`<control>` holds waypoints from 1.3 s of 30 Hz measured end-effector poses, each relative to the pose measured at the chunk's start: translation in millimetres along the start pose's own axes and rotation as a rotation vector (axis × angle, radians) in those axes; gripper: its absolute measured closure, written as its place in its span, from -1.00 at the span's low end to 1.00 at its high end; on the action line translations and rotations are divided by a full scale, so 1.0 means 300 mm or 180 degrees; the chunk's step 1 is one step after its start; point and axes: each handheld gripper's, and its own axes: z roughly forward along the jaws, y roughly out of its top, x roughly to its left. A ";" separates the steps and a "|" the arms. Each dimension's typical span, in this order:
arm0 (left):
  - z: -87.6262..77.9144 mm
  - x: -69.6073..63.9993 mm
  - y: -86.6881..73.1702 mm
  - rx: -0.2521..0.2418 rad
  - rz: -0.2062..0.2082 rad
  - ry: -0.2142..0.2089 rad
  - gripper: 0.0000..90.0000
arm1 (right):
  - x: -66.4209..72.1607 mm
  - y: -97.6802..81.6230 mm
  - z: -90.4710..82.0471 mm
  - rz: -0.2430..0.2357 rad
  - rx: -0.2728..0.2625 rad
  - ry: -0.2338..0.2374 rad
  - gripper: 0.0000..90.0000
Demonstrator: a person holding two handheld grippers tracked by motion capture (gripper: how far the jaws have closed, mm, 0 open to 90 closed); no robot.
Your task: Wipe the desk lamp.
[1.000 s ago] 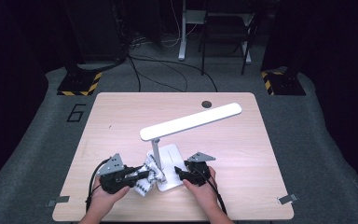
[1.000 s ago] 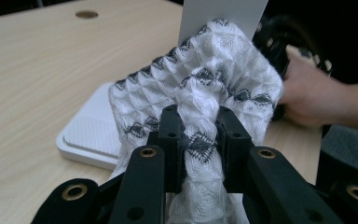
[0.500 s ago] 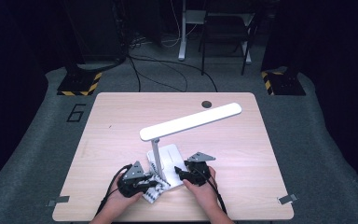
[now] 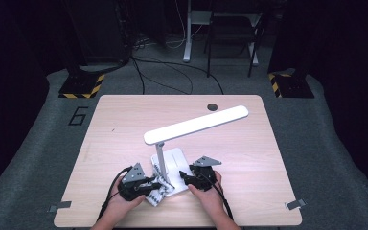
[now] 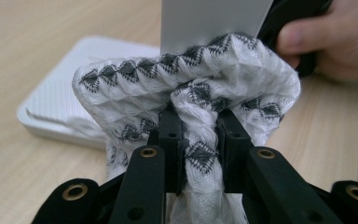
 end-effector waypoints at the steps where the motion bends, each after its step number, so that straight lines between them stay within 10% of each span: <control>1: -0.021 0.000 0.021 -0.0038 0.0029 -0.0032 0.67 | 0.000 0.000 -0.001 -0.0004 0.0013 0.0011 0.05; 21: -0.296 -0.043 0.362 -0.0657 0.0235 -0.0050 0.67 | 0.005 -0.001 0.000 -0.0015 -0.0021 -0.0032 0.06; 39: -0.042 0.017 0.060 -0.0072 -0.0084 -0.0121 0.66 | 0.007 -0.001 -0.001 -0.0024 -0.0014 -0.0040 0.06</control>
